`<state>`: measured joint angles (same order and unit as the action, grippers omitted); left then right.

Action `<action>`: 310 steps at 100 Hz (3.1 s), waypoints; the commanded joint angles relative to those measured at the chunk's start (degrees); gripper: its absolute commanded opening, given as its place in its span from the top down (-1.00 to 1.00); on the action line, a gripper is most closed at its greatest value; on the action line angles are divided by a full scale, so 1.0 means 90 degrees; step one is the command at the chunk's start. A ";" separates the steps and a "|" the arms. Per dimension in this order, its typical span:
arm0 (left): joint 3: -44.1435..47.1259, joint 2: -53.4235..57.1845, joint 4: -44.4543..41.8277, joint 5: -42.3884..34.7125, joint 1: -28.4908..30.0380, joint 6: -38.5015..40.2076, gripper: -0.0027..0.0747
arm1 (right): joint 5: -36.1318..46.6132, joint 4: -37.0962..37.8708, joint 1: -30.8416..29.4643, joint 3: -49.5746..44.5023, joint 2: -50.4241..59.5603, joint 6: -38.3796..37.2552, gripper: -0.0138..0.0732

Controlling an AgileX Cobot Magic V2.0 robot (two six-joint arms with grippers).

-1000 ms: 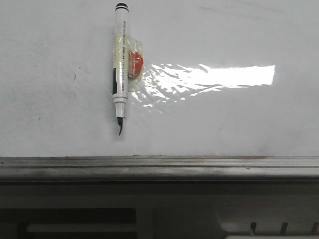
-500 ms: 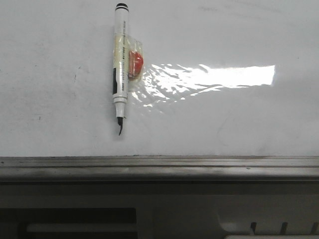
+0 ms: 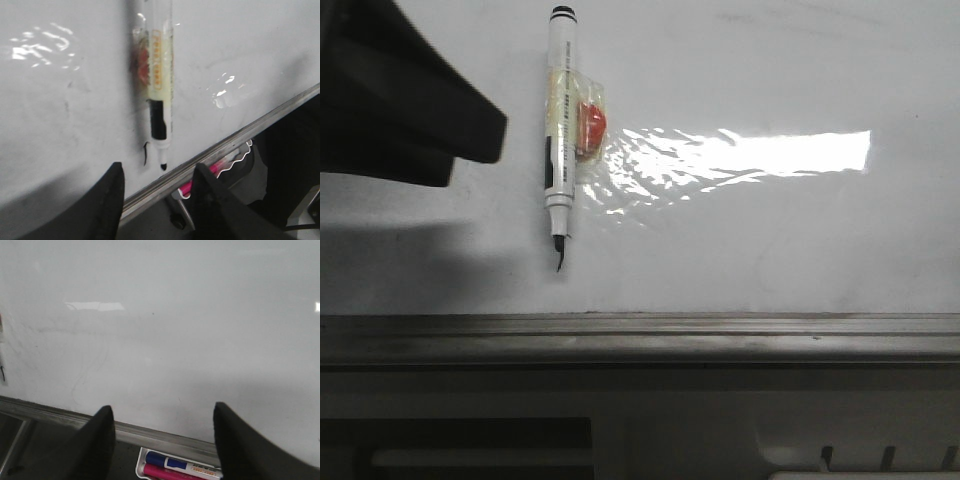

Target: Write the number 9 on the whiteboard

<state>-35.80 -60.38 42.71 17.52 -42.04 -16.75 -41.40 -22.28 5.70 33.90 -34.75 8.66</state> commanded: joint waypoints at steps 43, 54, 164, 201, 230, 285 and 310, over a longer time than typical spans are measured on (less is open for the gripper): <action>-0.0661 -0.1446 0.0431 -0.1015 -0.0241 0.0018 0.34 | 0.0428 -0.0088 -0.0044 0.0223 -0.0075 0.0082 -0.18; -0.0661 -0.1550 0.0431 -0.1003 -0.0241 0.0018 0.65 | 0.0428 -0.0268 -0.0044 0.0223 -0.0075 0.0082 -0.18; 0.0345 -0.0179 0.5610 0.1129 -0.1389 -0.8909 0.98 | -0.0916 -0.5816 0.1821 0.0408 -0.1242 0.7677 -0.28; 0.0345 -0.0239 0.5637 0.1465 -0.1389 -0.8920 0.98 | -0.0970 -0.6986 0.2104 0.0408 -0.2345 0.8707 -0.29; 0.0345 -0.0239 0.5681 0.0978 -0.1389 -0.8767 0.98 | -0.0879 -0.6986 0.2341 0.0408 -0.2634 0.8696 0.40; 0.1140 0.2610 0.5970 -0.0772 -0.1389 -0.7473 0.01 | -0.2041 -0.2648 0.2341 0.2544 -0.2637 0.4530 0.84; 0.1901 0.3626 0.5996 -0.1247 -0.1389 -0.6517 0.01 | -0.3127 -0.0036 0.2341 0.3981 -0.2599 0.2897 0.83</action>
<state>-17.98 -28.96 95.57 6.24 -54.44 -77.87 -68.74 -29.02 26.80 65.73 -58.83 37.97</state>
